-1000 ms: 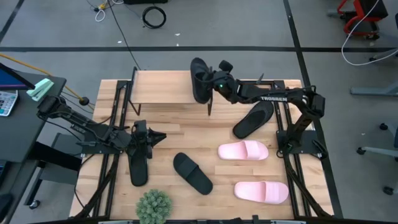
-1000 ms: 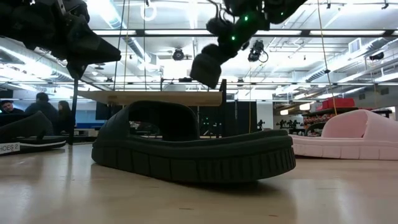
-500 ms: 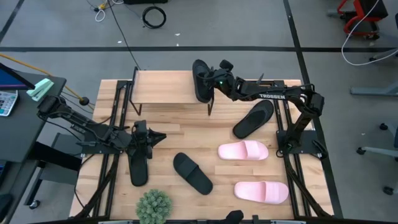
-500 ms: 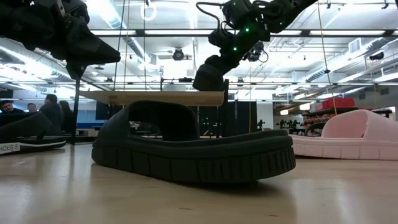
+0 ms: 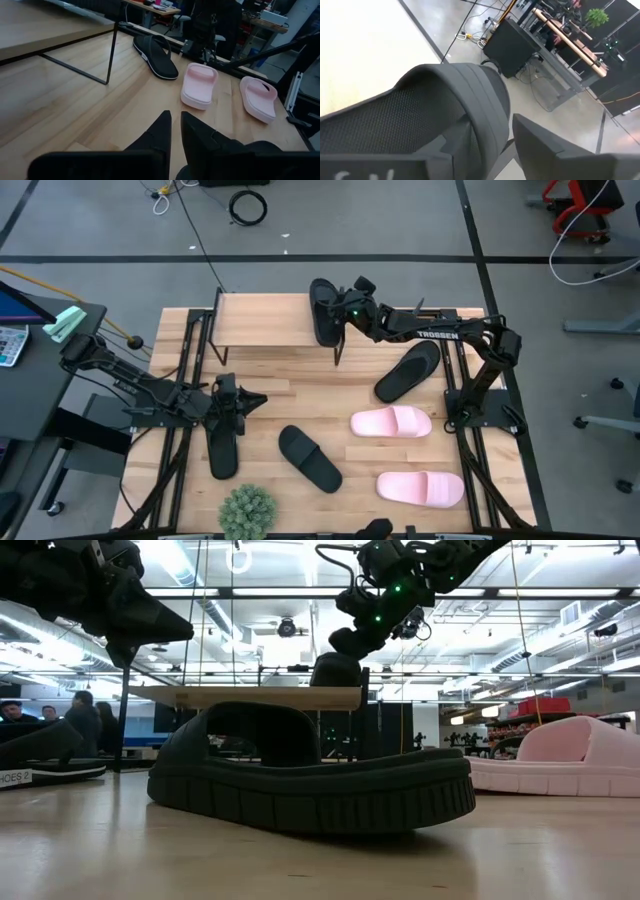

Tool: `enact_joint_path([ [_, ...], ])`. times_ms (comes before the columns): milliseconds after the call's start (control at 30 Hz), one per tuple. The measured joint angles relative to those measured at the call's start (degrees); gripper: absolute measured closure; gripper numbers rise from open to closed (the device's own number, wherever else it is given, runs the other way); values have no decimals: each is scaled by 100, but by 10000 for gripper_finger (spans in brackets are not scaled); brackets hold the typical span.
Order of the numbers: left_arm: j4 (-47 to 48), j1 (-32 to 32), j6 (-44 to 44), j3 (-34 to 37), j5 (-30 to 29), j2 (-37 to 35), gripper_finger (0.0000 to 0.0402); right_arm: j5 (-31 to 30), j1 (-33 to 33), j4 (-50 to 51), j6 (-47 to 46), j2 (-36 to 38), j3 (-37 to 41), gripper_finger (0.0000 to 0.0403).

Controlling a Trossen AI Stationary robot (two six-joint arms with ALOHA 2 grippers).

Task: Pick and place slides into the shelf
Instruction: Put the top black slide on the shelf, then put the black slide on the shelf

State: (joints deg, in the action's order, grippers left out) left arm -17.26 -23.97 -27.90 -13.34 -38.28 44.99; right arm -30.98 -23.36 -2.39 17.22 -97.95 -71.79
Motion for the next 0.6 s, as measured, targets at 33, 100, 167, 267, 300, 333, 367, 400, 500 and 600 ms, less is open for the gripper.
enact_joint_path([
  [33, 0, 0, -2, 0, 0, 0, 355, 0, 14, -2, -30, 0, 0, 247],
  [100, 0, 0, -3, 0, 1, 0, 357, 0, 44, 0, -71, 0, 0, 246],
  [167, 0, 0, -7, 0, 0, 0, 359, -2, 102, 2, -77, 0, 0, 246],
  [267, 0, 0, -91, 0, 2, 0, 362, -4, 207, -3, -77, 0, 0, 249],
  [300, -2, 0, -152, 0, 0, 0, 362, -7, 240, -4, -77, 1, -2, 249],
  [333, -2, 0, -153, 0, 1, 1, 362, -7, 275, -4, -80, 2, -2, 249],
  [367, -2, 0, -153, 0, 0, 0, 362, -7, 308, -4, -96, 2, -2, 249],
  [400, -1, 0, -157, 0, 2, 0, 361, -6, 341, -2, -117, 2, -2, 249],
  [500, 0, 0, -161, 0, 2, 0, 358, -4, 424, -3, -280, 2, -2, 249],
  [600, -1, 0, -162, 0, 2, 0, 358, -13, 584, 14, -726, 2, -2, 251],
])
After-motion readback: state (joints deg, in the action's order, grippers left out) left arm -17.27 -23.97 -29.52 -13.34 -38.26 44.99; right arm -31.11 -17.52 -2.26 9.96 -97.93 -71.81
